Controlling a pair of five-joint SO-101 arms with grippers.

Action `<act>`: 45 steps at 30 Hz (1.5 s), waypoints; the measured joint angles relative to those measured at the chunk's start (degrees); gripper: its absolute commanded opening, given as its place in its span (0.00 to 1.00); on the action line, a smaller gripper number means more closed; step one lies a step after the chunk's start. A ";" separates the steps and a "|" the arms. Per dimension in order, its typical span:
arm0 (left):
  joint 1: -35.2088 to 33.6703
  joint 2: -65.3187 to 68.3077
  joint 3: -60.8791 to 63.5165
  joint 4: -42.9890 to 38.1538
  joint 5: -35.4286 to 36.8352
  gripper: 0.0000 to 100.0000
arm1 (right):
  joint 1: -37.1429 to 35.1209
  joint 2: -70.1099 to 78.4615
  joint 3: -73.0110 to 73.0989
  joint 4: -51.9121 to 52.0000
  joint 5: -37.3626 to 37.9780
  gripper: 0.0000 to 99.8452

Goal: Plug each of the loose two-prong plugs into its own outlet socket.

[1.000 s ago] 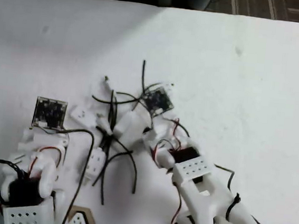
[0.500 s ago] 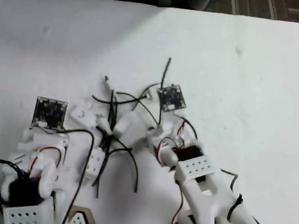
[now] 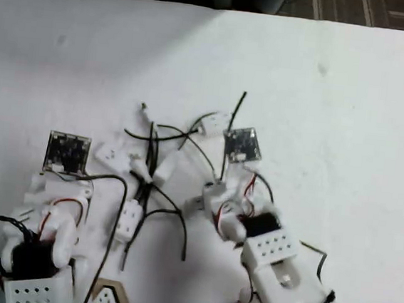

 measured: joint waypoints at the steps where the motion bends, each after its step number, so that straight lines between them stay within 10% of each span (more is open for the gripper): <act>1: 0.00 0.00 0.00 0.00 0.00 0.07 | -0.35 -1.23 1.76 -2.29 1.14 0.02; 17: 0.00 0.00 0.00 0.00 0.00 0.07 | -1.93 -12.57 10.11 -5.45 4.66 0.03; 23: 0.00 0.00 0.00 0.00 0.00 0.07 | -2.46 -12.57 8.88 -2.02 4.75 0.20; 45: 0.00 0.35 1.58 0.00 0.00 0.07 | -5.54 -11.87 5.89 -0.18 2.55 0.14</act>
